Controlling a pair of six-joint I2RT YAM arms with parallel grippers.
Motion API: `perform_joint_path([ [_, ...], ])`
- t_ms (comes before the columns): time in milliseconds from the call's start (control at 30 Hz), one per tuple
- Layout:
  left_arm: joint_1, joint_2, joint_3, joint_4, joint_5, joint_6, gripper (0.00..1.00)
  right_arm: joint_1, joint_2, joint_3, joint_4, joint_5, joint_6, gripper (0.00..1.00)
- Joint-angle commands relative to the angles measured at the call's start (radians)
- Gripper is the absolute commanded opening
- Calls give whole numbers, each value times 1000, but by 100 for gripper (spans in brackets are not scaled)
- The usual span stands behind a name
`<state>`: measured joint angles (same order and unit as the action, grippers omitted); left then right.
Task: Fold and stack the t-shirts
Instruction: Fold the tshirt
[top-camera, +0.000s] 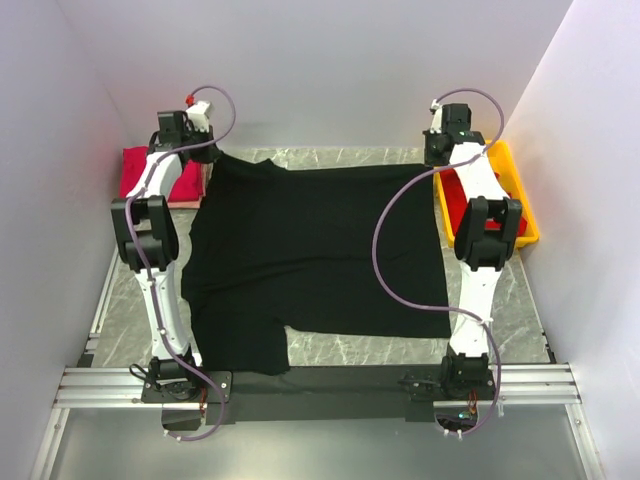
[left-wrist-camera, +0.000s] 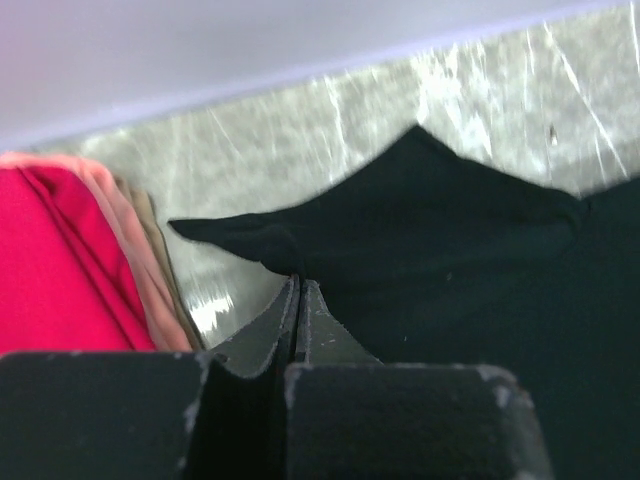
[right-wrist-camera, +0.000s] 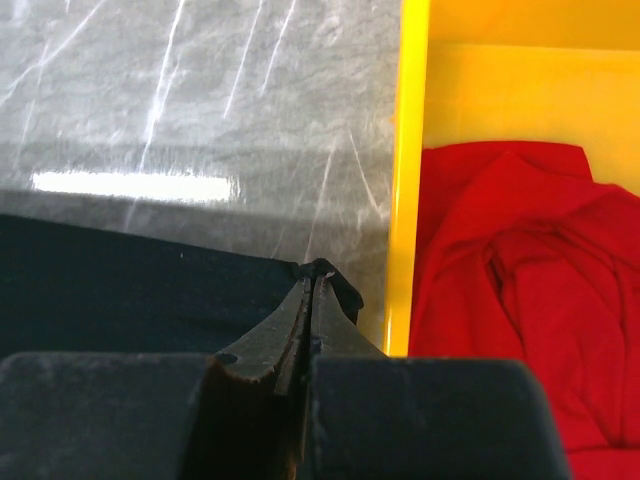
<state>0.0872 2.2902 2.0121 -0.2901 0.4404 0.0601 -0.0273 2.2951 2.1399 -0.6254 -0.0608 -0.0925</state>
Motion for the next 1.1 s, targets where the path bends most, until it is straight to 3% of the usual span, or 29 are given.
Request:
perform_joint_path([
  [0,9,-132,-50,54,61,52,0,-23,-105,-34,19,-34,-32,0],
  [667,20,-524,-539,-11,124,257,0,-46,-335,-369,6,-120,-96,0],
  [1067,26,-615,-806,-47,67,359,0,-48,-350,-563,10,-87,-127,0],
])
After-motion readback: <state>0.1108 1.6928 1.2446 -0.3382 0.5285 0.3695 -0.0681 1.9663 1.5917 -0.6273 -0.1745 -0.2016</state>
